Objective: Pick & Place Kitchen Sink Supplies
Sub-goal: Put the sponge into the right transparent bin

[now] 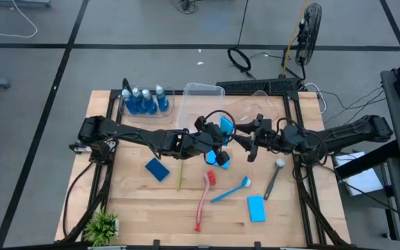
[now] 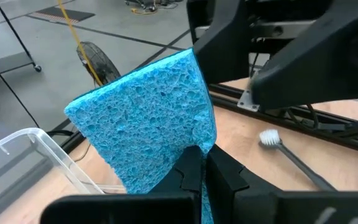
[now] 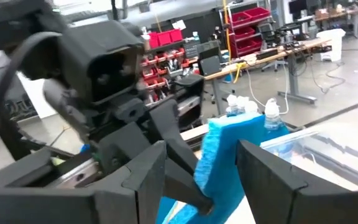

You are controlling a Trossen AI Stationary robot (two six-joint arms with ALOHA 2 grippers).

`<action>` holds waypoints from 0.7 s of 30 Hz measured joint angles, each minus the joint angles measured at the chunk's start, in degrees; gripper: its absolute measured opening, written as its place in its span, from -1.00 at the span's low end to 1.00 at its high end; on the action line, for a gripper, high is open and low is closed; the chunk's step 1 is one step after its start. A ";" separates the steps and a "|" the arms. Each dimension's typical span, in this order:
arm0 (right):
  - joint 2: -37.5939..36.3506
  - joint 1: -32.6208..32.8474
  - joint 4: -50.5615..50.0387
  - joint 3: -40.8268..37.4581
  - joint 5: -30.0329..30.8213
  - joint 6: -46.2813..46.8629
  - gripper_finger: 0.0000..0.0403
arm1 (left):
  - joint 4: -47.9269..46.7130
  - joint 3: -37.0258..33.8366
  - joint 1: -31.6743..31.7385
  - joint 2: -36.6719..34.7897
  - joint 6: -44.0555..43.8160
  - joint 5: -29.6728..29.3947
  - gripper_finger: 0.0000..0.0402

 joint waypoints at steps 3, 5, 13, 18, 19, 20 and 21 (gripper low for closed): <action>0.83 -0.89 0.13 0.00 -0.49 0.54 -0.09 | 0.11 0.00 0.00 0.00 -0.09 0.00 -0.98; 1.28 -1.46 0.81 -0.02 -1.62 0.56 -0.09 | 0.11 0.00 0.00 0.00 -0.11 0.00 -0.98; 2.50 -3.02 2.88 -0.02 -1.68 0.56 -0.09 | 0.14 -0.02 0.00 0.02 -0.99 0.00 -0.98; 2.48 -3.73 2.97 -0.02 -1.68 0.61 -0.09 | 0.15 -0.02 0.00 0.04 -0.99 0.00 -0.98; 2.48 -3.92 2.99 -0.02 -1.64 1.05 -0.10 | 0.15 -0.02 0.00 0.04 -0.99 0.00 -0.98; 2.48 -4.14 2.99 -0.02 -1.64 1.61 -0.11 | 0.21 -0.02 0.00 0.04 -1.00 0.02 -0.98; 2.48 -4.36 2.96 -0.02 -1.68 2.17 -0.13 | 0.34 -0.02 0.00 0.04 -1.01 0.00 -0.98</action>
